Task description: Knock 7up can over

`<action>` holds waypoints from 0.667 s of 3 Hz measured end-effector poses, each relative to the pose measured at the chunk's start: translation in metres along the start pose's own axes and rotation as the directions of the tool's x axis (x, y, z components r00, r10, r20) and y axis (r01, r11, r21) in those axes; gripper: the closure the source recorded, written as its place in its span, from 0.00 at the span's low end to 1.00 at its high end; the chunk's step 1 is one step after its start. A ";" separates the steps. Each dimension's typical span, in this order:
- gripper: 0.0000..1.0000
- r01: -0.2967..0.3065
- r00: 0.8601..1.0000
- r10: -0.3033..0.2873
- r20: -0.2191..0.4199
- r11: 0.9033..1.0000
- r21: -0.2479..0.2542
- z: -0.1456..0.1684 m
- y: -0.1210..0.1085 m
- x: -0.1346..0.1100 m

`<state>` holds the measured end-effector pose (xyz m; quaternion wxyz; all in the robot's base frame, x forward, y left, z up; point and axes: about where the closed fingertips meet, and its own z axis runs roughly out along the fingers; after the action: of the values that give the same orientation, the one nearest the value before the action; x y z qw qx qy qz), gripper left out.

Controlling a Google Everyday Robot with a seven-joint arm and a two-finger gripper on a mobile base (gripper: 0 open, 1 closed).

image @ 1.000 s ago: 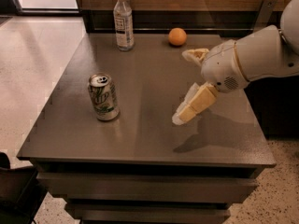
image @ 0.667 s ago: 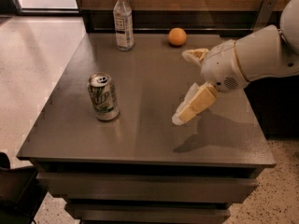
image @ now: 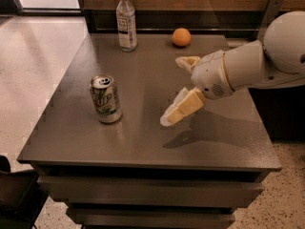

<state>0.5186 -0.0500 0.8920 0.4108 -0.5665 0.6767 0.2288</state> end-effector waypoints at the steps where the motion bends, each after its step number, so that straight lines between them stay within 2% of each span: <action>1: 0.00 -0.017 0.995 0.018 0.098 1.000 -0.011 0.021 -0.001 -0.008; 2: 0.00 -0.025 0.986 0.029 0.162 0.999 -0.027 0.039 0.000 -0.017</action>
Offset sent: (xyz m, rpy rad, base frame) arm 0.0191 0.0616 -0.0112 0.2548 -0.0050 0.0455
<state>0.5304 -0.0101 0.8845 0.4541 -0.5418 0.6458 0.2883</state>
